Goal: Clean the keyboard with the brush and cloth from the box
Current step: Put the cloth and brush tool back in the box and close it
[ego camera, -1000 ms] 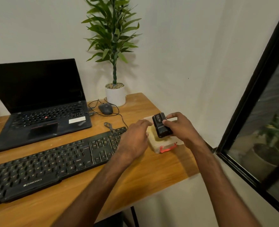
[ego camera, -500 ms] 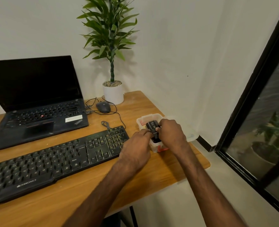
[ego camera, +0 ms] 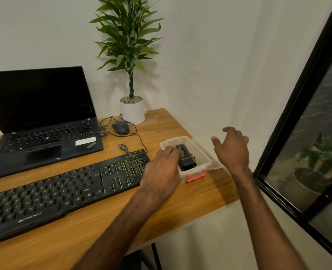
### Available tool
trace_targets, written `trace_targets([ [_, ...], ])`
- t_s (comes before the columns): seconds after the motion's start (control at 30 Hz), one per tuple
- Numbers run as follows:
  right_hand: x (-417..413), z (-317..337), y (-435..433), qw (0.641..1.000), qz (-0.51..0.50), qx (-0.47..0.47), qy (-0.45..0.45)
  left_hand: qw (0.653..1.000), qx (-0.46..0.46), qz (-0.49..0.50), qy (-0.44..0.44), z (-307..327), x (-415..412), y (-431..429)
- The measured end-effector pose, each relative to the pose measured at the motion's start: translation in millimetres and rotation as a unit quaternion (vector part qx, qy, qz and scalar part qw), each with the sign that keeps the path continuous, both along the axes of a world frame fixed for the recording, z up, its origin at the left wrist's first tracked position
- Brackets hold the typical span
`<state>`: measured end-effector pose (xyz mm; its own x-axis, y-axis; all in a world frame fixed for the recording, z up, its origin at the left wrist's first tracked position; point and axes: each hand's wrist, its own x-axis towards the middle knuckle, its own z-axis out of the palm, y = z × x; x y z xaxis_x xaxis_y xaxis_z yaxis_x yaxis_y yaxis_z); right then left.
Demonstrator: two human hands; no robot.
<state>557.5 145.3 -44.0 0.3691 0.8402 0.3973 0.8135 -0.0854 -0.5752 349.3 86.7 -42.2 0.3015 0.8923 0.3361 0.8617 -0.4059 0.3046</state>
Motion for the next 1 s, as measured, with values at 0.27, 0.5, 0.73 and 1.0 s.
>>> trace_targets([
  [0.27, 33, -35, 8, 0.957, 0.002, -0.18, 0.228, 1.0, -0.005, 0.017, -0.023, 6, -1, 2],
  [0.5, 10, -5, -8, 0.98, 0.022, 0.104, 0.171, 0.998, -0.002, 0.03, -0.063, 6, -8, 5],
  [0.73, -72, -9, -48, 0.951, 0.176, 0.163, -0.195, 0.99, -0.014, 0.061, -0.128, 0, -17, 19],
  [1.0, -76, -28, -42, 0.945, 0.272, 0.059, -0.173, 0.987, -0.097, 0.093, -0.092, -1, -18, 52],
])
